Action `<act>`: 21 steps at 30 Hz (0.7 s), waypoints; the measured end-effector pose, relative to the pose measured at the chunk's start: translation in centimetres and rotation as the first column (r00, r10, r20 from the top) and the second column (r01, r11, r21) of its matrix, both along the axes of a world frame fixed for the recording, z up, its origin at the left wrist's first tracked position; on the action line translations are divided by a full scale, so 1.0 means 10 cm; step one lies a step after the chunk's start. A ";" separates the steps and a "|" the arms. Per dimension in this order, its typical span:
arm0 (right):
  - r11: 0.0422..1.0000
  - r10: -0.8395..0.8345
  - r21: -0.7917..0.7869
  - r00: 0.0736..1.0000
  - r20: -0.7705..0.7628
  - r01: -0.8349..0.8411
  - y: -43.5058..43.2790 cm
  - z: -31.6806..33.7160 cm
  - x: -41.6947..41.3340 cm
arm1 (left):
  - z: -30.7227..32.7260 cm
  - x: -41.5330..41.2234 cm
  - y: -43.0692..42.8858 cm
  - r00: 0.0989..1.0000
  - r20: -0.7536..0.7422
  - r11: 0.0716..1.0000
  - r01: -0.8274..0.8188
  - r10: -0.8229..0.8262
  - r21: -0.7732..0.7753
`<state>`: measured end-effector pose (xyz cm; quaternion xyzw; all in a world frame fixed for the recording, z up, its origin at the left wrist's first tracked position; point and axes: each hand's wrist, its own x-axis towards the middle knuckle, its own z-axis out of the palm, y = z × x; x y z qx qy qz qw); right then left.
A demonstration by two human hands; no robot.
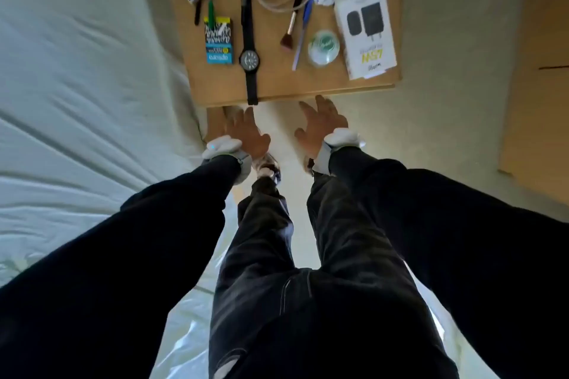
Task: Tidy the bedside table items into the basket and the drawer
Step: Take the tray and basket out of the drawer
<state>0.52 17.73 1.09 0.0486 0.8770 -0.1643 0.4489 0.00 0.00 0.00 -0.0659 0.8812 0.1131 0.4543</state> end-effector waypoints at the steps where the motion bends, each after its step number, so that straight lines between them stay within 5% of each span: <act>1: 1.000 0.024 0.011 1.000 -0.005 -0.024 -0.05 -0.09 0.00 | -0.12 0.03 -0.04 0.999 -0.015 0.999 0.042 -0.042 -0.030; 9: 0.982 0.127 0.159 0.978 -0.164 -0.101 -0.16 -0.53 0.11 | -0.47 0.15 -0.19 0.952 -0.255 0.984 0.144 -0.168 -0.107; 21: 0.998 -0.013 0.057 0.981 -0.191 0.024 -0.18 -0.52 0.23 | -0.43 0.15 -0.34 0.896 -0.322 0.952 0.288 -0.306 -0.101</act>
